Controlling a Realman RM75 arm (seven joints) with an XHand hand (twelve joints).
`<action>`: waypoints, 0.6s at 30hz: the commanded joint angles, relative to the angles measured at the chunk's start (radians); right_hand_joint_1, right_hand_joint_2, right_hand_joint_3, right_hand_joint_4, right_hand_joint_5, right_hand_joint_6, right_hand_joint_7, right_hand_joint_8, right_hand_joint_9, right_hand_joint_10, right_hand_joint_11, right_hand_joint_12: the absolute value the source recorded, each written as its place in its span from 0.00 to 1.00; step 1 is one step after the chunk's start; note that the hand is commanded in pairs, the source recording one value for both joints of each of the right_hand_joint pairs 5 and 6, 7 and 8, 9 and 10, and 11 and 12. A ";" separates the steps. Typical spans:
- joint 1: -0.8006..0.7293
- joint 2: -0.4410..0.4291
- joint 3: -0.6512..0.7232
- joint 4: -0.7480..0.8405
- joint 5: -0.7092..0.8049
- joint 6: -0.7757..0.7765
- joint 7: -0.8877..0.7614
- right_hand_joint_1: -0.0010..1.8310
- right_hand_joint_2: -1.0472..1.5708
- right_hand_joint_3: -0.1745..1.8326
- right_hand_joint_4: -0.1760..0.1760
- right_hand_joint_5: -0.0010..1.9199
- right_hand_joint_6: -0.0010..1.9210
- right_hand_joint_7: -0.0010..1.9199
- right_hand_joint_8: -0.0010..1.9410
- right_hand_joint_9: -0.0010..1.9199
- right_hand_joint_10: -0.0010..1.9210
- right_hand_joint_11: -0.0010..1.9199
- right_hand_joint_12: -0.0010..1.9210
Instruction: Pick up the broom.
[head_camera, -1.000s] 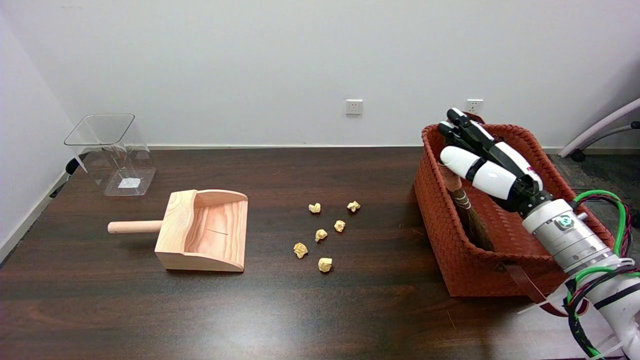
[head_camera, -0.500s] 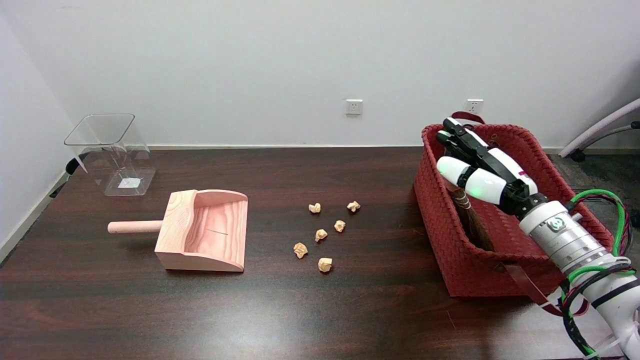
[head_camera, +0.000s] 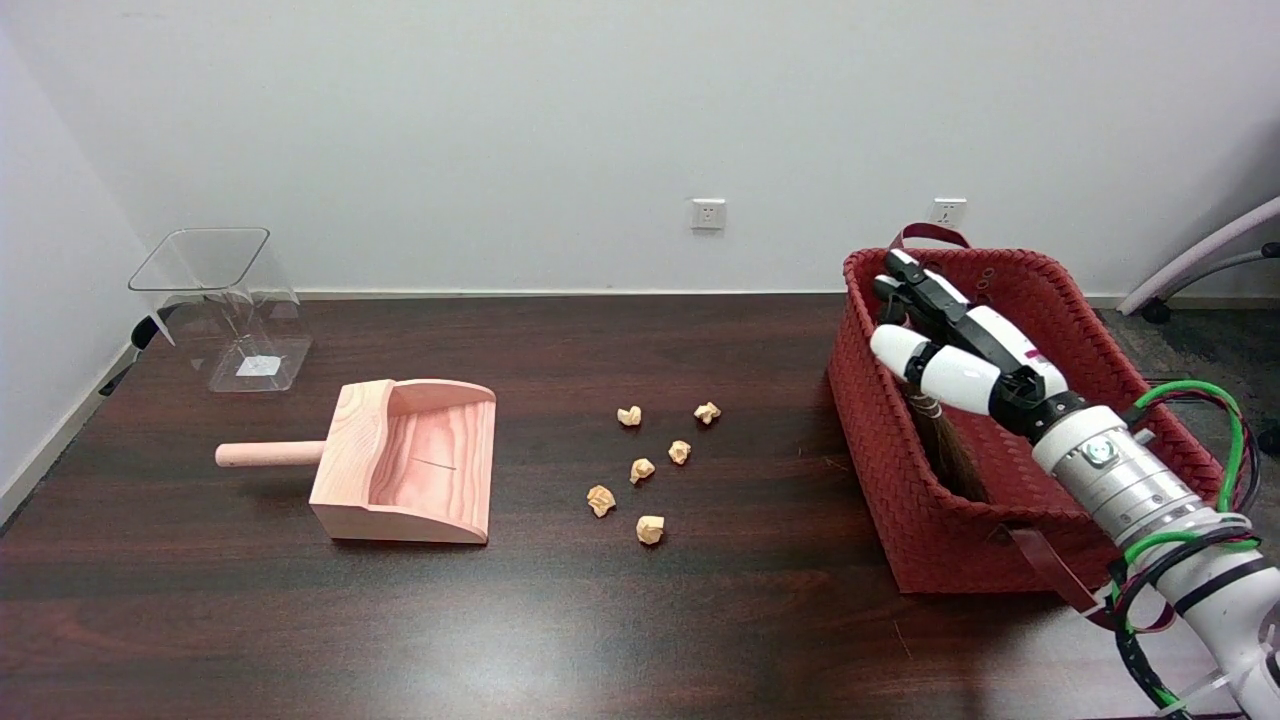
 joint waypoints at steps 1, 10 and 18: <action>0.013 0.017 -0.051 -0.007 -0.039 0.068 -0.027 0.31 0.81 0.37 0.50 0.00 0.00 0.10 0.10 0.00 0.00 0.00 0.00; 0.029 0.027 -0.070 -0.011 -0.040 0.082 -0.027 0.31 0.81 0.36 0.50 0.00 0.00 0.14 0.13 0.00 0.00 0.00 0.00; 0.029 0.029 -0.076 -0.011 -0.040 0.102 -0.027 0.31 0.82 0.36 0.50 0.16 0.16 0.39 0.39 0.16 0.16 0.16 0.16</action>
